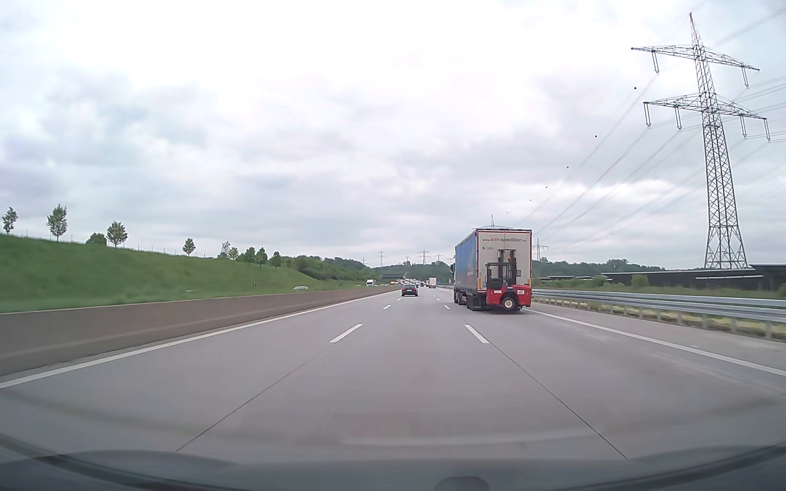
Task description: Follow the waypoints while adhering to traffic rules and regulations
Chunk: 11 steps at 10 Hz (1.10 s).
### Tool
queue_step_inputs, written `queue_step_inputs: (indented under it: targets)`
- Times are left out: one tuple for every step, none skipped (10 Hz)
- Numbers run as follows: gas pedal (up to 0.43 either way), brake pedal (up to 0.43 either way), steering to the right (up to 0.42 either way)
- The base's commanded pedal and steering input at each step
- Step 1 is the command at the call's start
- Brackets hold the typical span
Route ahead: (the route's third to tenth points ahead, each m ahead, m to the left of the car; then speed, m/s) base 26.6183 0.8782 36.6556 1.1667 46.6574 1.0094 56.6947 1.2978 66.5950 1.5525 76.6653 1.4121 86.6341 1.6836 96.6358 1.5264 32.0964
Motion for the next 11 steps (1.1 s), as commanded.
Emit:
queue_step_inputs:
  targets:
    - [0.370,0.000,-0.001]
    - [0.370,0.000,-0.001]
    - [0.370,0.000,-0.001]
    - [0.370,0.000,-0.001]
    - [0.370,0.000,-0.001]
    - [0.370,0.000,-0.001]
    - [0.370,0.000,-0.001]
    - [0.370,0.000,-0.001]
    - [0.370,0.000,-0.001]
    - [0.370,0.000,-0.001]
    - [0.358,0.000,-0.001]
